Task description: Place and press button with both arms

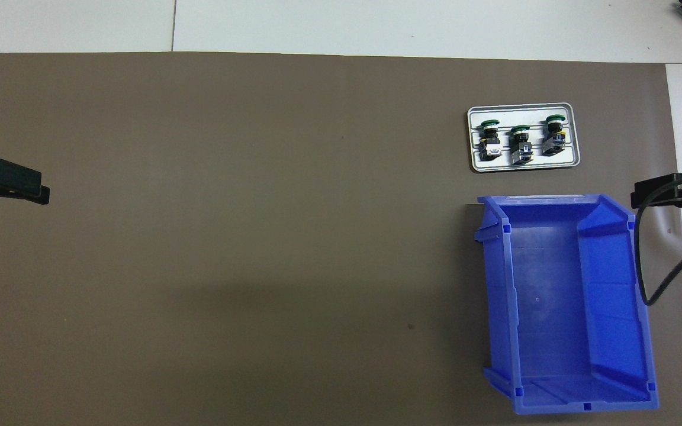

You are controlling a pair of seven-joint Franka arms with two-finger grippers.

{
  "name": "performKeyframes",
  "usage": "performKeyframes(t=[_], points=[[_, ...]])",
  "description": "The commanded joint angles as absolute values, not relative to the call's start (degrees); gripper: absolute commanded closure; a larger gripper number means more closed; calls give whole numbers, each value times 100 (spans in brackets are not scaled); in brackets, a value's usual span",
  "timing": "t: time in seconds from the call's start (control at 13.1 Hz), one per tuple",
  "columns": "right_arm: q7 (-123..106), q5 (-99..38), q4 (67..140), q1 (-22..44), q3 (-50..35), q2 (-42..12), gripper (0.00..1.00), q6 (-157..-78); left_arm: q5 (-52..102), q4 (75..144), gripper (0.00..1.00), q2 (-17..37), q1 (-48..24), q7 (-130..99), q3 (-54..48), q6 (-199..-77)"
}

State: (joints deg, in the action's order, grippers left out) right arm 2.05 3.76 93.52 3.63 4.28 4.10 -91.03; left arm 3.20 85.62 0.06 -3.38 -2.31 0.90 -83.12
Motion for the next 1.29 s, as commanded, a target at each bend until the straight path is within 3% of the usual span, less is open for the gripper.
performKeyframes(t=[0.0,0.38,0.69,0.84,1.22], points=[[141,281,9439,299,413,439,0,-9220,220,8675,0,-97,-299,-281,53,-8288],[378,290,9527,290,413,483,0,-9228,220,8675,0,-97,-299,-272,53,-8297],[352,273,9817,326,404,484,0,-10087,220,8675,0,-97,-299,-273,53,-8288],[360,19,9809,316,413,73,0,-10518,220,8675,0,-97,-299,-272,53,-8288],[299,-132,9316,220,413,-1553,0,-12046,220,8675,0,-97,-299,-272,53,-8288]])
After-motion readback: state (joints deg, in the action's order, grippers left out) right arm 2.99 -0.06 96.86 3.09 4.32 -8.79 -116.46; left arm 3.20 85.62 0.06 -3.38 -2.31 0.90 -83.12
